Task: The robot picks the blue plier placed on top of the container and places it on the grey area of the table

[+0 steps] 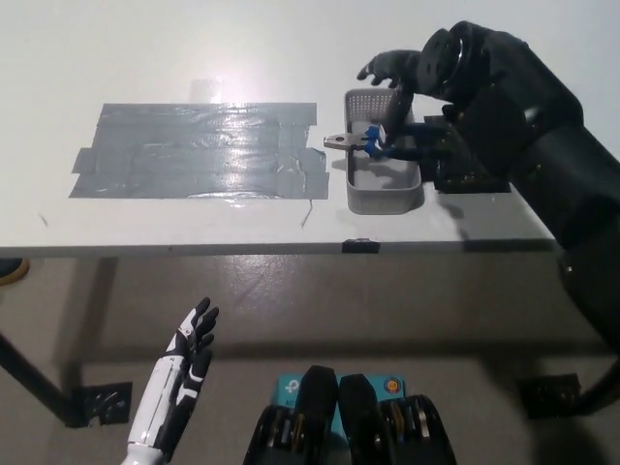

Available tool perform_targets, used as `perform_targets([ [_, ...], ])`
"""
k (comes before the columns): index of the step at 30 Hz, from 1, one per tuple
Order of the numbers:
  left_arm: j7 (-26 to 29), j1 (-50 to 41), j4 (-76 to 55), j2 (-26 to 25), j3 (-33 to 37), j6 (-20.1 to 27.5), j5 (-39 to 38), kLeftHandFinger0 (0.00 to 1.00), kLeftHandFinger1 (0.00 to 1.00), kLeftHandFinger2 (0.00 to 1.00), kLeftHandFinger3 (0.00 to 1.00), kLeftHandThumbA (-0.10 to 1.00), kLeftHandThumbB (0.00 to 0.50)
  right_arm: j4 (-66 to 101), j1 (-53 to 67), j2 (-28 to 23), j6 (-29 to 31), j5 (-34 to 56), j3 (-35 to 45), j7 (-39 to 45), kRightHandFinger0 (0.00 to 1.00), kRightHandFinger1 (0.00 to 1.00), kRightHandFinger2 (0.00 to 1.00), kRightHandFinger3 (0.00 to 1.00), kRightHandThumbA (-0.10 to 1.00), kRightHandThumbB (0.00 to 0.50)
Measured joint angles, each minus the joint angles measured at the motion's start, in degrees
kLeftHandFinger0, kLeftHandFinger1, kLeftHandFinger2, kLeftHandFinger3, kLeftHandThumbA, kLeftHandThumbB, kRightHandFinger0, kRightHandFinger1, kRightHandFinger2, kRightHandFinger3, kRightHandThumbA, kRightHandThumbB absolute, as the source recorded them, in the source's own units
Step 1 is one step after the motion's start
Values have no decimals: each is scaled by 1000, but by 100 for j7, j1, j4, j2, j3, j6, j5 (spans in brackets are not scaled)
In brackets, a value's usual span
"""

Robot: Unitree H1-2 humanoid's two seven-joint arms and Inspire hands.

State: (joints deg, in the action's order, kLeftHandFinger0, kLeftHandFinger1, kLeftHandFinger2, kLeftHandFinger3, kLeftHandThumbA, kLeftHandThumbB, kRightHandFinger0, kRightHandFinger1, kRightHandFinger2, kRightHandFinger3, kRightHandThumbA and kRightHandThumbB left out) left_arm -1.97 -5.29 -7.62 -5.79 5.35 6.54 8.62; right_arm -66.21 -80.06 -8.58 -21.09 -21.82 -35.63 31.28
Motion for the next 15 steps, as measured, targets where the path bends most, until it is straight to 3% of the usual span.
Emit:
perform_targets([
  [9, -1, 2, -16, -34, -5, 0, 1, 1000, 1000, 1000, 1000, 1000, 3, -347, -24, 194, 161, -159, 6, -75, 1000, 1000, 1000, 1000, 1000, 321],
  [15, -1, 0, -74, -41, -3, 1, -1, 1000, 1000, 1000, 1000, 1000, 5, -393, -23, 198, 173, -207, 75, -149, 1000, 1000, 1000, 1000, 1000, 367],
])
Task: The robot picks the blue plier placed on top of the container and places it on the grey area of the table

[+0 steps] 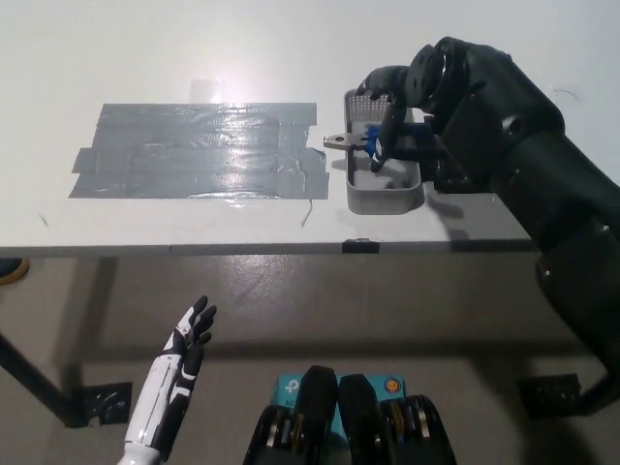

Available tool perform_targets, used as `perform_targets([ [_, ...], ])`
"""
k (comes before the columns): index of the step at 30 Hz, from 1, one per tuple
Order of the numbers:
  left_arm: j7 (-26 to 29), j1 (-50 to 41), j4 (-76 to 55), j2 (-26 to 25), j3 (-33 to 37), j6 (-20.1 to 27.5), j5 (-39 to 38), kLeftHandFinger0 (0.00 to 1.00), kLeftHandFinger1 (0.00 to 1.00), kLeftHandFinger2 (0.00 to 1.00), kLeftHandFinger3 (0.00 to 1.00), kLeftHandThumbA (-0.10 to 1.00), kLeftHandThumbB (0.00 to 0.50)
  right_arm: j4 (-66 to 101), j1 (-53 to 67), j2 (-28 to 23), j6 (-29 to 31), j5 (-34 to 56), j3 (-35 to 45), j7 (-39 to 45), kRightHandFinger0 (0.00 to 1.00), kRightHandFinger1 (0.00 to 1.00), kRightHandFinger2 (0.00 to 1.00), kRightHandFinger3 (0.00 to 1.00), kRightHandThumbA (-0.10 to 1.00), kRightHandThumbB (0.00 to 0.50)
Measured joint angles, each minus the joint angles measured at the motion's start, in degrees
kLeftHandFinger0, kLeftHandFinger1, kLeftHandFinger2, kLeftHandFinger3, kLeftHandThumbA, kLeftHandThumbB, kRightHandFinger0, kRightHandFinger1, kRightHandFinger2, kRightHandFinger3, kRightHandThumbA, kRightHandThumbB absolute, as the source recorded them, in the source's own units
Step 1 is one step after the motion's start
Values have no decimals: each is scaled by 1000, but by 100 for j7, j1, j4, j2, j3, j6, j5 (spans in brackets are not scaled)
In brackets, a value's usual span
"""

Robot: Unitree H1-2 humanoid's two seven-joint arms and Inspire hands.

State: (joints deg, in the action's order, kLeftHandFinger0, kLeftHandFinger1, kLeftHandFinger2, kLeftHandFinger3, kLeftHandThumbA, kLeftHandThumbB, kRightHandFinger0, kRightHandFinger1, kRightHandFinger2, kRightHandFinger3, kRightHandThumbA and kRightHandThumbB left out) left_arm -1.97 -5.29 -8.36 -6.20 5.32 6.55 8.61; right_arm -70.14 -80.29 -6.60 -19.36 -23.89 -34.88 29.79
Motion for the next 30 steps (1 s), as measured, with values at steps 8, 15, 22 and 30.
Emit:
perform_targets([
  [8, 0, 4, 0, -2, 1, 2, 16, 1000, 1000, 1000, 1000, 1000, 16, -28, 0, 39, 64, -113, 7, -46, 1000, 1000, 1000, 1000, 1000, 337],
  [15, 0, 18, -4, -2, 1, -1, 16, 1000, 1000, 1000, 1000, 1000, 18, -80, 21, 88, 191, -227, -16, -133, 1000, 1000, 1000, 1000, 1000, 353],
  [22, 0, 31, -5, -1, -3, -2, 15, 1000, 1000, 1000, 1000, 1000, 26, -113, 249, 106, 283, -361, -70, -282, 1000, 1000, 1000, 1000, 1000, 360],
  [30, 0, 77, -8, -2, -19, -5, 12, 1000, 1000, 1000, 1000, 1000, 0, -260, 366, 208, 457, -607, -349, -477, 1000, 1000, 1000, 1000, 1000, 365],
])
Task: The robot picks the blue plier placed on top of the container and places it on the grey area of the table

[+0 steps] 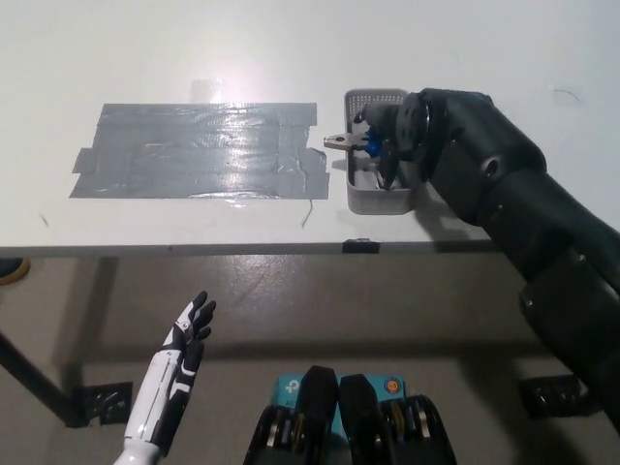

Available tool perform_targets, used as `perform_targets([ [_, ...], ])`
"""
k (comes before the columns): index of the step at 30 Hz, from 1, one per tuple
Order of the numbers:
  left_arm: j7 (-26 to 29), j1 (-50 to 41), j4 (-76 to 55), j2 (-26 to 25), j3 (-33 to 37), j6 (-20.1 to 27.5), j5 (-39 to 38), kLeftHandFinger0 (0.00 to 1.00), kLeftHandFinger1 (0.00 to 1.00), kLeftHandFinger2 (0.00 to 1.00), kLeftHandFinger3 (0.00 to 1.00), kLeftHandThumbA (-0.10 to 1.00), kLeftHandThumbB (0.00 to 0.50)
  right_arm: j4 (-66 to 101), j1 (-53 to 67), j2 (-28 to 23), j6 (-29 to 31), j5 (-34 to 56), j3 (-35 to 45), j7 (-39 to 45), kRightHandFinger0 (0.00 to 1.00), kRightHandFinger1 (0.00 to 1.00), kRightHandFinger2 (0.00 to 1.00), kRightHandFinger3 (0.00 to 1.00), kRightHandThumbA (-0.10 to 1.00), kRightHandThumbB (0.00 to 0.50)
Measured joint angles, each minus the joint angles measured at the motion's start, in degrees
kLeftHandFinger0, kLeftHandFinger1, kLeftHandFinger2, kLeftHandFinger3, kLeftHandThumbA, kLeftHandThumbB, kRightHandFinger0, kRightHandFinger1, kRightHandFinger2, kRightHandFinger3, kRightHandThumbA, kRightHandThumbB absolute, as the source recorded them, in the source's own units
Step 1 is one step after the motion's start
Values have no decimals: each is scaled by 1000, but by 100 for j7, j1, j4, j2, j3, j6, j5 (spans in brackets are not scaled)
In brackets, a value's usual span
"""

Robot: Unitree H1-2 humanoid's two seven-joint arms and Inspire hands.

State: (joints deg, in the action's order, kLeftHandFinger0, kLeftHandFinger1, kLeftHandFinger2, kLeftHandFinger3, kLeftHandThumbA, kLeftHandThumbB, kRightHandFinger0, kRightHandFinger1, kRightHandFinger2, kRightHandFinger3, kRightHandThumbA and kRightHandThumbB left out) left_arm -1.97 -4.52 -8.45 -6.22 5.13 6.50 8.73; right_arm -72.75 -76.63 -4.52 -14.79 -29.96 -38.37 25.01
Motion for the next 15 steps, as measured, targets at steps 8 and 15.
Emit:
perform_targets([
  [8, 0, 90, 0, 0, -14, 0, 0, 1000, 1000, 1000, 1000, 1000, 3, -139, 61, 64, 123, -167, -95, -326, 1000, 1000, 1000, 1000, 711, 280],
  [15, 0, 108, 5, 3, -23, -10, 1, 1000, 1000, 1000, 1000, 1000, 5, -145, 299, 115, 229, -494, -481, -1179, 0, 27, 207, 844, -30, 283],
])
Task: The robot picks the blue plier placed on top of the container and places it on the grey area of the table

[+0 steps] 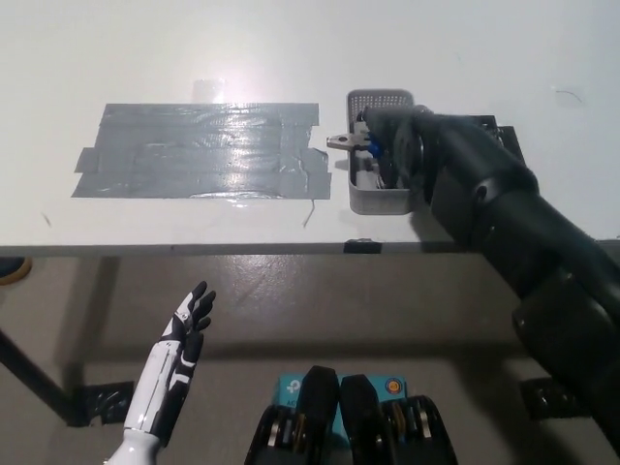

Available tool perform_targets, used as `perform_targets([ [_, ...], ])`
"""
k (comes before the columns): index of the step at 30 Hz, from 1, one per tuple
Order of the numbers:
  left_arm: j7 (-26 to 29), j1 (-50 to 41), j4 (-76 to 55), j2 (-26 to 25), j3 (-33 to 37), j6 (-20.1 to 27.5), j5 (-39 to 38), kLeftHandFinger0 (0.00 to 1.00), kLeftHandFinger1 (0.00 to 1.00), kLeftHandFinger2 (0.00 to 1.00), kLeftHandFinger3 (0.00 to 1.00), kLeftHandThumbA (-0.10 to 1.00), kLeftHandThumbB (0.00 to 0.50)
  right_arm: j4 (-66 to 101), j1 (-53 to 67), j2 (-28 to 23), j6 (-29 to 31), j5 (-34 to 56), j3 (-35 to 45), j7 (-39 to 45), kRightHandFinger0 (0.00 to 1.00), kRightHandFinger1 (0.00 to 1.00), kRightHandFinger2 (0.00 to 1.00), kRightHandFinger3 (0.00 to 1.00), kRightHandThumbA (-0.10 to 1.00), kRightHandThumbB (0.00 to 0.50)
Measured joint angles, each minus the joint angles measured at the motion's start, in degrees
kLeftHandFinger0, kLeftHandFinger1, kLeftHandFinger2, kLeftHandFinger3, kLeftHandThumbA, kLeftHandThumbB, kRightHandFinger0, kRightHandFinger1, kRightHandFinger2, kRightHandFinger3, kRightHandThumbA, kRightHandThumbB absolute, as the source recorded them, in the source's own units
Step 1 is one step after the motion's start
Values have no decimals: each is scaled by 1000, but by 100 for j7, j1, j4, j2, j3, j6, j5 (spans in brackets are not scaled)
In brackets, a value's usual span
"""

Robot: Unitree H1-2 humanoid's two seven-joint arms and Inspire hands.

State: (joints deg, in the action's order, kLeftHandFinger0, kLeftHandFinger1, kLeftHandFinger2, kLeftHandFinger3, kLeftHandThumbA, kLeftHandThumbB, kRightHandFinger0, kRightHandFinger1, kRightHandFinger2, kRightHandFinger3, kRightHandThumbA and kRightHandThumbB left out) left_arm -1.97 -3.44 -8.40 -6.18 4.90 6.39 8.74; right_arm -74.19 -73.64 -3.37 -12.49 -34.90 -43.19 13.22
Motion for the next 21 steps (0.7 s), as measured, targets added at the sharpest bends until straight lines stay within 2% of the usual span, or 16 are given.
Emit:
perform_targets([
  [1, 0, -1, 2, 0, 0, -2, 0, 1000, 1000, 1000, 1000, 1000, 7, -4, 26, 10, 11, -63, -85, -122, 0, 50, 240, 842, -17, 278],
  [2, 0, -2, 5, -1, 0, -4, 0, 1000, 1000, 1000, 1000, 1000, 1, -7, 47, 17, 17, -97, -151, -222, 0, 14, 213, 819, -21, 292],
  [3, 0, -1, 9, -1, 0, -7, 0, 1000, 1000, 1000, 1000, 1000, 0, -14, 79, 25, 28, -160, -226, -354, 35, 75, 273, 799, -45, 300],
  [5, 0, 3, 10, -2, 0, -12, -1, 1000, 1000, 1000, 1000, 1000, 0, -29, 153, 42, 58, -248, -359, -648, 0, 22, 240, 773, -99, 307],
  [6, 0, 6, 10, -1, 0, -14, -2, 1000, 1000, 1000, 1000, 1000, 0, -34, 196, 46, 76, -287, -416, -767, 5, 70, 271, 755, -100, 304],
  [7, 0, 10, 10, -1, 0, -14, -2, 1000, 1000, 1000, 1000, 1000, 0, -45, 234, 49, 99, -338, -487, -902, 0, 1, 209, 756, -100, 321],
  [8, 0, 13, 10, -1, -1, -14, -3, 1000, 1000, 1000, 1000, 1000, 0, -53, 257, 49, 119, -376, -525, -1010, 0, 0, 205, 756, -100, 320],
  [9, 0, 15, 9, -1, -1, -14, -4, 1000, 1000, 1000, 1000, 1000, 0, -67, 282, 49, 145, -407, -563, -1112, 0, 0, 145, 753, -100, 318],
  [12, -1, 26, 6, -1, -7, -14, -14, 1000, 1000, 1000, 1000, 1000, 0, -151, 338, 48, 233, -502, -686, -1507, 0, 0, 116, 747, -81, 328],
  [14, -1, 33, 4, -1, -14, -13, -26, 1000, 1000, 979, 1000, 1000, 0, -200, 348, 45, 302, -575, -734, -1756, 0, 0, 98, 746, -100, 309],
  [17, -1, 42, 4, -1, -20, -12, -28, 1000, 1000, 975, 1000, 1000, 0, -254, 357, -4, 368, -671, -778, -1970, 0, 0, 95, 745, -100, 309],
  [18, -1, 45, 4, -1, -20, -12, -29, 1000, 1000, 951, 1000, 1000, 0, -268, 363, -30, 392, -695, -779, -2031, 0, 3, 74, 689, -100, 309],
  [21, -2, 53, 0, -2, -29, -14, -37, 1000, 1000, 941, 1000, 1000, 0, -286, 373, -148, 491, -714, -760, -2205, 0, 0, 68, 671, -100, 317],
])
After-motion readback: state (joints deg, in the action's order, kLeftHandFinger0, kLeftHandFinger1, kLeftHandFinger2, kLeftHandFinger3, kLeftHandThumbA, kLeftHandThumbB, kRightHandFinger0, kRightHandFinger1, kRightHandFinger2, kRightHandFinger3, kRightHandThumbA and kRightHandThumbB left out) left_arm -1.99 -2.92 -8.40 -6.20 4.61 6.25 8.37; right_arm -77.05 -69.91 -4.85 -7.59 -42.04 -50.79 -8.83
